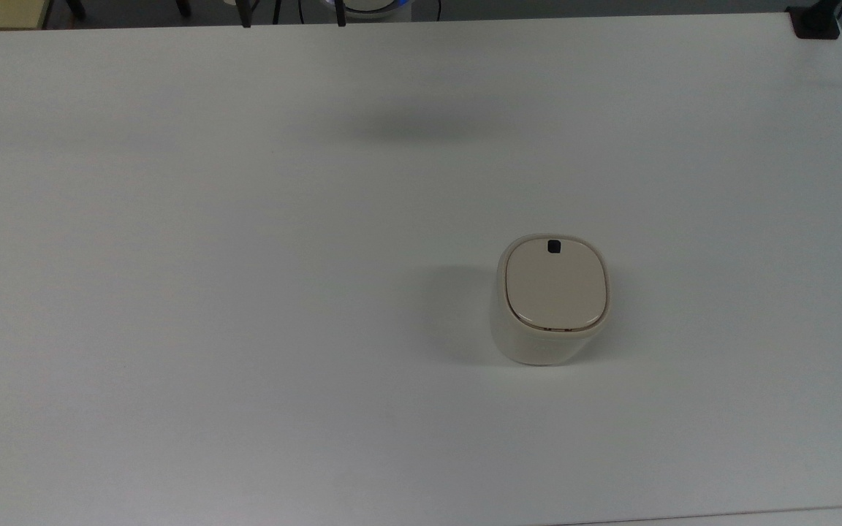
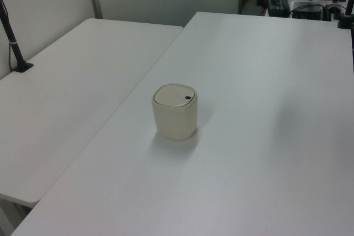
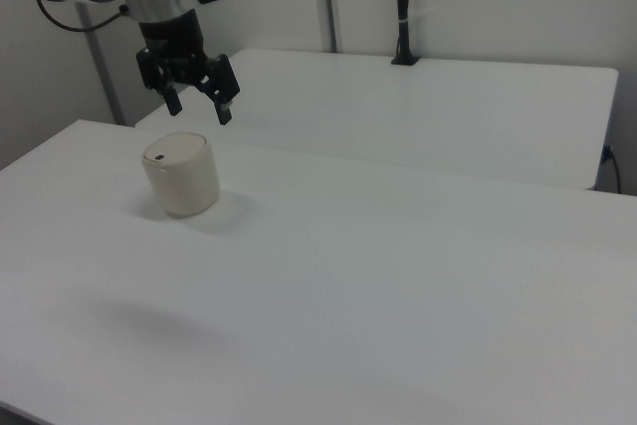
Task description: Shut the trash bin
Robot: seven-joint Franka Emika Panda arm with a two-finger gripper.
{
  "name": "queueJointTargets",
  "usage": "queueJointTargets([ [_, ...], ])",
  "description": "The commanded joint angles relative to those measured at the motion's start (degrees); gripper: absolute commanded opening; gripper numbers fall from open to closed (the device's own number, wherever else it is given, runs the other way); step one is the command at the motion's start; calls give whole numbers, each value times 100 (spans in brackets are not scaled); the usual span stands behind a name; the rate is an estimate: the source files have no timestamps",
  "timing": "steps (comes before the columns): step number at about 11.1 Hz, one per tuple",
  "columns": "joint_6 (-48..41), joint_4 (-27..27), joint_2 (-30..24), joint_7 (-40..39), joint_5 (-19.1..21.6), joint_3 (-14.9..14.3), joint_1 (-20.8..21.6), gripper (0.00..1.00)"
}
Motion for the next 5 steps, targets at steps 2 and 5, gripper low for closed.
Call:
queueJointTargets([
  [2, 54, 88, 87, -81, -11, -94, 118, 100],
  [5, 18, 79, 69, -98, -11, -94, 118, 100],
])
